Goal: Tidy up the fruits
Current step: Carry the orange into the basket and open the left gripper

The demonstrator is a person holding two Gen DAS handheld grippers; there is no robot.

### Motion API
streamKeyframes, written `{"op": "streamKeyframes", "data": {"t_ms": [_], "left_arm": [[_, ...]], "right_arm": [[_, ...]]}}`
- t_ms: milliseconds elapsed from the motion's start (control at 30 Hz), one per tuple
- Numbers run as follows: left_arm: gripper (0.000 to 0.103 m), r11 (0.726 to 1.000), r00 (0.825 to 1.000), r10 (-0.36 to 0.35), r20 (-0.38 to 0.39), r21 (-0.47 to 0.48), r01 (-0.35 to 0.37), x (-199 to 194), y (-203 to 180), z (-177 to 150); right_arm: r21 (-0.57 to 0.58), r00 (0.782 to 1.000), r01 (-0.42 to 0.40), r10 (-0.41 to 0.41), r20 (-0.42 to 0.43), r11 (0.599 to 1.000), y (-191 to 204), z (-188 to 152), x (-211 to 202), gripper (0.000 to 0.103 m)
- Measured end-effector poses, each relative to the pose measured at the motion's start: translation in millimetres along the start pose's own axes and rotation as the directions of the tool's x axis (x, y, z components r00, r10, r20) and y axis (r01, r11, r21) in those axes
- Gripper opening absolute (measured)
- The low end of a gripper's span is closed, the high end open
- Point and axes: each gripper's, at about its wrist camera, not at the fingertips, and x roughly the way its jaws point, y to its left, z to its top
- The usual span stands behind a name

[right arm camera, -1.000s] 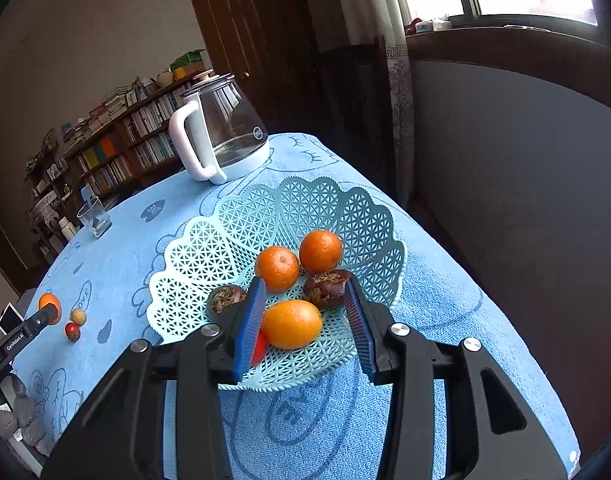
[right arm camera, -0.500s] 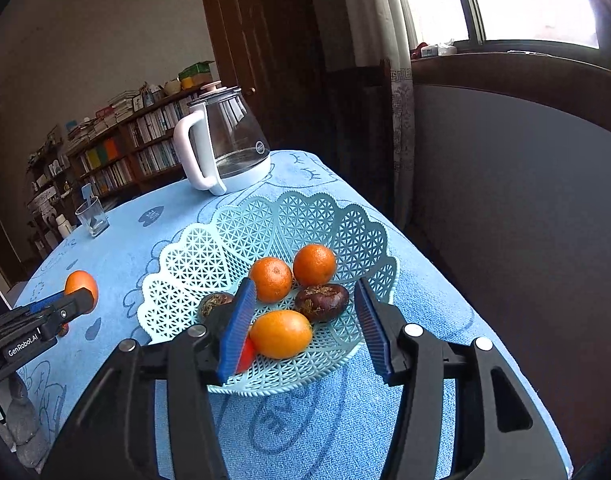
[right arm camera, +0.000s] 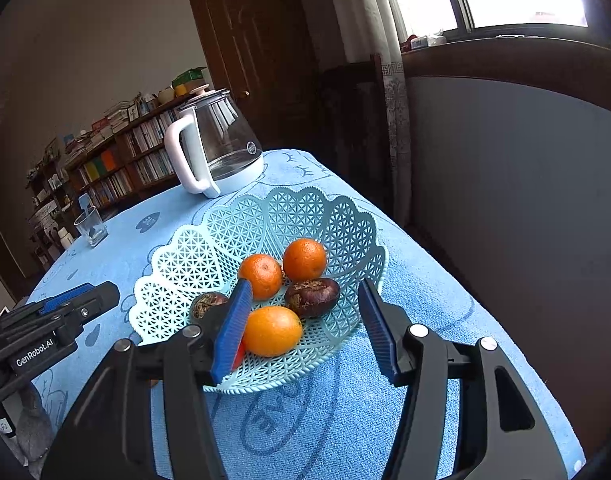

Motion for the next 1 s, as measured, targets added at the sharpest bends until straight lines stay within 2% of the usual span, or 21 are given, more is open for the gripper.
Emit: {"op": "streamKeyframes", "data": {"t_ms": [100, 300, 367, 567, 733, 867, 900, 967, 1000], "left_arm": [[0.04, 0.999, 0.999, 0.011, -0.038, -0.029, -0.012, 3, 12, -9], [0.042, 0.996, 0.992, -0.018, -0.123, -0.084, 0.008, 3, 28, -33], [0.051, 0.995, 0.989, -0.037, -0.141, -0.094, 0.024, 1, 28, -41], [0.056, 0.996, 0.984, -0.071, -0.162, -0.068, 0.061, -3, 15, -52], [0.056, 0.996, 0.981, -0.084, -0.176, -0.036, 0.079, 0, 2, -54], [0.054, 0.996, 0.972, -0.092, -0.215, -0.011, 0.092, 5, -7, -62], [0.052, 0.995, 0.97, -0.095, -0.223, -0.008, 0.096, 6, -9, -64], [0.042, 0.996, 0.97, -0.089, -0.227, 0.006, 0.093, 7, -11, -68], [0.042, 0.995, 0.969, -0.096, -0.227, 0.006, 0.101, 7, -11, -69]], "right_arm": [[-0.002, 1.0, -0.006, 0.006, 0.0, 1.0, 0, -1, 0, 0.057], [0.008, 1.0, -0.01, 0.01, 0.002, 1.0, -2, -2, -1, 0.058], [0.007, 1.0, -0.01, 0.01, 0.002, 1.0, -2, -2, -1, 0.058], [0.006, 1.0, -0.012, 0.012, 0.004, 1.0, -3, -2, -1, 0.058], [0.007, 1.0, -0.014, 0.014, 0.003, 1.0, -3, -2, -1, 0.058], [0.007, 1.0, -0.016, 0.016, 0.002, 1.0, -3, -3, -1, 0.058], [0.007, 1.0, -0.017, 0.017, 0.002, 1.0, -3, -3, -1, 0.058], [0.007, 1.0, -0.018, 0.018, 0.002, 1.0, -3, -3, -1, 0.058], [0.007, 1.0, -0.018, 0.018, 0.002, 1.0, -3, -3, -1, 0.058]]}}
